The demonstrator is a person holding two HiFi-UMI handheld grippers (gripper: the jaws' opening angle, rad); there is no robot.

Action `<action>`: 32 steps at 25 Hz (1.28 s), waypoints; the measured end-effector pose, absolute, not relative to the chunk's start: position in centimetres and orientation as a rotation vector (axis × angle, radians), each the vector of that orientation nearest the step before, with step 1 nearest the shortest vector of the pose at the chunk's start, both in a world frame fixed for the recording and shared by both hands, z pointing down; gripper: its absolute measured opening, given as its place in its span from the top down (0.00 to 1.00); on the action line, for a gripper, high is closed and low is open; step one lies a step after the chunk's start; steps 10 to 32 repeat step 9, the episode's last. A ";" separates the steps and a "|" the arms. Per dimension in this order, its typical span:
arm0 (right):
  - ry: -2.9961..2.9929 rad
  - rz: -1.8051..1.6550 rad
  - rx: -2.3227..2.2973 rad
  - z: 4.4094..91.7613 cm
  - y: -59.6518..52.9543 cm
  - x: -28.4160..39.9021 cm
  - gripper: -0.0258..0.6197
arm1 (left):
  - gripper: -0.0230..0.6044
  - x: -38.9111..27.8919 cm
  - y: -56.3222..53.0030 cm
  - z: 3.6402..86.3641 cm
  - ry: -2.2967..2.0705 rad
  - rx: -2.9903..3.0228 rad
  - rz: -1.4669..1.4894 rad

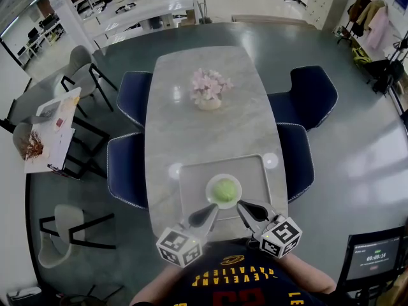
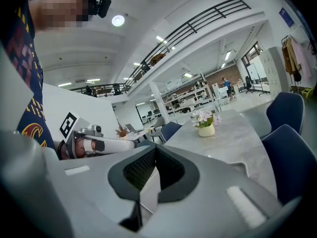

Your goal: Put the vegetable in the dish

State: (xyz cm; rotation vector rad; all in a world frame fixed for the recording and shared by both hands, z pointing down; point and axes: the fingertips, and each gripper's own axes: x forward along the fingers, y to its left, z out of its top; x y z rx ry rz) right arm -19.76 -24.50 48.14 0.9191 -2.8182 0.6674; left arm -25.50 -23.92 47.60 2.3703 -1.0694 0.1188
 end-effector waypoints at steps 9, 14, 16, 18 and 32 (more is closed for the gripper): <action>-2.814 0.670 0.920 48.4 -24.4 -19.7 0.95 | 0.96 -25.5 -23.9 47.8 -1.073 2.371 0.124; -2.814 0.670 0.920 48.4 -24.4 -19.7 0.95 | 0.96 -25.5 -23.9 47.8 -1.073 2.371 0.124; -2.814 0.670 0.920 48.4 -24.4 -19.7 0.95 | 0.96 -25.5 -23.9 47.8 -1.073 2.371 0.124; -2.814 0.670 0.920 48.4 -24.4 -19.7 0.95 | 0.96 -25.5 -23.9 47.8 -1.073 2.371 0.124; -2.814 0.670 0.920 48.4 -24.4 -19.7 0.95 | 0.96 -25.5 -23.9 47.8 -1.073 2.371 0.124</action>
